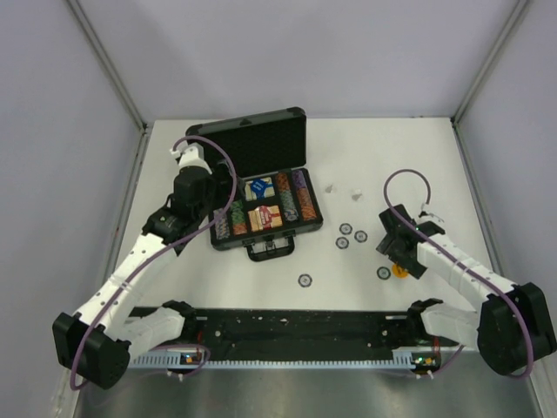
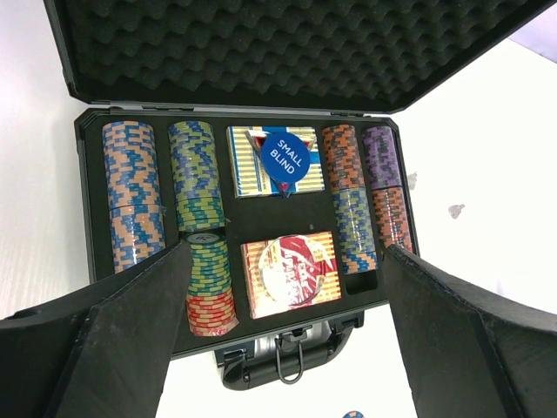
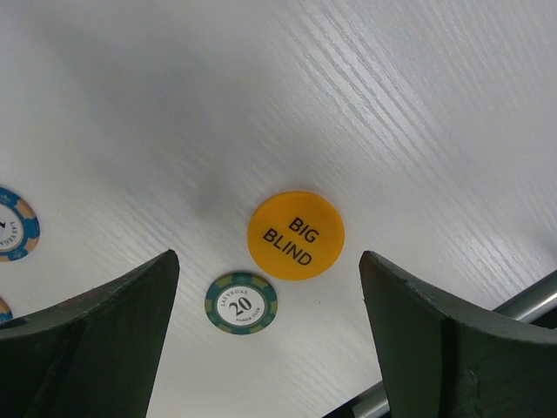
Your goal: Pack up texas hold em set
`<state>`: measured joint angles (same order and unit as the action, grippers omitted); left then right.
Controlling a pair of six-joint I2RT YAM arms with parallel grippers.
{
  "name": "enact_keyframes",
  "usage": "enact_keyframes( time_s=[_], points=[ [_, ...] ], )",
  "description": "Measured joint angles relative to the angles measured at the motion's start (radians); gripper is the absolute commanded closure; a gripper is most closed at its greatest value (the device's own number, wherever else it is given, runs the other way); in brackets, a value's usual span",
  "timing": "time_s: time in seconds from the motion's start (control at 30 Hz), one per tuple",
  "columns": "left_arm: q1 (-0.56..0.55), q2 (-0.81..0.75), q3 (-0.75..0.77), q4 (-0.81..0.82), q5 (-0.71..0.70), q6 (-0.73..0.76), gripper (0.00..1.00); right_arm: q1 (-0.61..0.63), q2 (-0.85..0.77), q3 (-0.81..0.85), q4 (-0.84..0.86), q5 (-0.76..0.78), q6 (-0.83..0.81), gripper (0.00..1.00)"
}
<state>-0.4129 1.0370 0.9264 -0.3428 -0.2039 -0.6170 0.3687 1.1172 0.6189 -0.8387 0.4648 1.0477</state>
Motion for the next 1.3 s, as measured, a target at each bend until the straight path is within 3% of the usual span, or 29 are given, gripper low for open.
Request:
enact_keyframes(
  time_s=[0.53, 0.73, 1.07, 1.3],
  points=[
    [0.000, 0.000, -0.001, 0.011, 0.005, 0.000, 0.05, -0.095, 0.037, -0.068, 0.045, -0.097, 0.060, 0.22],
    [0.000, 0.000, -0.001, 0.013, 0.005, 0.000, 0.05, -0.099, 0.078, -0.052, 0.090, -0.105, 0.064, 0.30],
    [0.000, 0.000, -0.001, 0.013, 0.001, 0.000, 0.05, -0.101, 0.097, -0.041, 0.106, -0.110, 0.045, 0.57],
    [0.000, -0.001, -0.001, 0.013, 0.001, 0.000, 0.05, -0.103, 0.095, -0.042, 0.121, -0.112, 0.018, 0.58]
  ],
)
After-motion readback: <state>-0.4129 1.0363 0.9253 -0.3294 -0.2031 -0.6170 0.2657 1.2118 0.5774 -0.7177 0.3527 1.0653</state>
